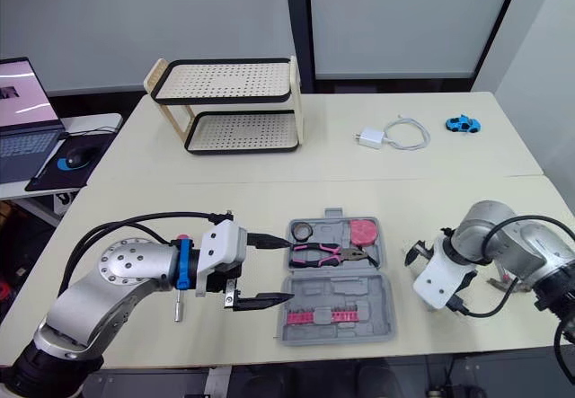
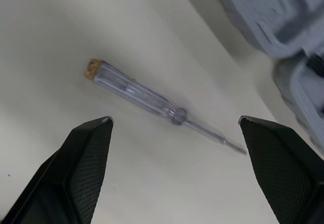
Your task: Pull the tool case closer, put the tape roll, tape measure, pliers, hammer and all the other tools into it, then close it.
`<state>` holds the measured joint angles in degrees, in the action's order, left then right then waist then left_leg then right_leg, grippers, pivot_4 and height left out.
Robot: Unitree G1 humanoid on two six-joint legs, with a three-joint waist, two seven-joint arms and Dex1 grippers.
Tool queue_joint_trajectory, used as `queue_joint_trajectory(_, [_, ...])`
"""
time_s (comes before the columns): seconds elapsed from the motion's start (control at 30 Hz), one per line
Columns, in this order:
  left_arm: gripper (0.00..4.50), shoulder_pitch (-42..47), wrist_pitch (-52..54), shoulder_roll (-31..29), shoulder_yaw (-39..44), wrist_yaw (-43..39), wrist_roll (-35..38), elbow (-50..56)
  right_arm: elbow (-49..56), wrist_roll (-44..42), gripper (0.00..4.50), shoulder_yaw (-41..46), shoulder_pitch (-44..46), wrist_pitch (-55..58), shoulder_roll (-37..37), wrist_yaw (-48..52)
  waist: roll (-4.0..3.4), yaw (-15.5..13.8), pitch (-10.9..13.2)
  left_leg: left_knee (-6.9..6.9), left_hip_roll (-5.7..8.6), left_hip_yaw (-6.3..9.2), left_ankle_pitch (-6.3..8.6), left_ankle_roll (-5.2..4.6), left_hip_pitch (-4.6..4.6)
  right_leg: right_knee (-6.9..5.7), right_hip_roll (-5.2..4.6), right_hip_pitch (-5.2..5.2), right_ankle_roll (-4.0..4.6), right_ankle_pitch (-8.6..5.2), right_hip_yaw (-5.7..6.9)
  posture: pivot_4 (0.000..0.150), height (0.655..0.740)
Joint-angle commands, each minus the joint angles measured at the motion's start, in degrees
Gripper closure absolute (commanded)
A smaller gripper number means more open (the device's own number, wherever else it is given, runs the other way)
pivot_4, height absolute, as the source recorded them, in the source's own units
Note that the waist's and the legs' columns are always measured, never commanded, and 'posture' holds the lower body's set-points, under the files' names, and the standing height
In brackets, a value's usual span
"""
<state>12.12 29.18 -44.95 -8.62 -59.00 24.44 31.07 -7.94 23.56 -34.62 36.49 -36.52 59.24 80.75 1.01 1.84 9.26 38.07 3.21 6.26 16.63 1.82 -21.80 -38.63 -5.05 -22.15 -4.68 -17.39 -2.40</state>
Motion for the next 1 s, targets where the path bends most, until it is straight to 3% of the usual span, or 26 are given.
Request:
queue_joint_trajectory(0.03, [0.00, -0.6, 0.5, 0.3, 0.2, 1.1, 0.8, 3.1, -4.1, 2.3, 0.24, -2.2, 3.7, -4.7, -1.7, 3.0, 0.00, 0.0, 0.0, 0.00, -0.01, 0.00, 0.00, 0.00, 0.01, -0.01, 0.00, 0.00, 0.00, 0.00, 0.00, 0.150, 0.7400])
queue_joint_trajectory(0.47, [0.00, -5.6, -0.9, 0.5, -0.8, 2.9, -0.8, 5.2, -19.7, 10.1, 0.24, -6.9, 10.5, -12.2, -10.0, 0.3, 0.00, 0.0, 0.0, 0.01, 0.01, 0.00, -0.02, 0.04, 0.02, -0.07, 0.01, -0.04, 0.01, 0.01, -0.04, 0.150, 0.7400])
queue_joint_trajectory(0.57, [0.00, -6.5, -1.9, 0.9, -1.1, 3.1, -1.6, 4.6, -21.2, 10.9, 0.83, -7.3, 10.3, -12.5, -10.6, -0.6, -0.01, 0.0, 0.0, 0.01, 0.00, 0.01, -0.03, 0.05, 0.04, -0.07, 0.01, -0.02, 0.02, 0.01, -0.03, 0.150, 0.7400])
queue_joint_trajectory(0.9, [0.00, -7.2, -4.8, 1.6, -1.7, 2.5, -2.9, 2.1, -18.7, 9.1, 4.33, -6.2, 6.7, -12.2, -7.7, -1.4, 0.00, -0.4, 0.0, 0.03, 0.06, 0.06, -0.03, 0.05, 0.04, -0.06, -0.02, 0.04, 0.02, 0.01, -0.01, 0.150, 0.7400])
queue_joint_trajectory(1.0, [0.00, -6.9, -5.7, 1.8, -2.1, 2.1, -3.2, 1.2, -15.7, 6.9, 4.34, -4.6, 5.1, -10.9, -5.3, 0.1, -0.01, -0.4, 0.0, 0.03, 0.06, 0.06, -0.03, 0.05, 0.04, -0.07, -0.02, 0.04, 0.02, 0.01, -0.01, 0.150, 0.7400])
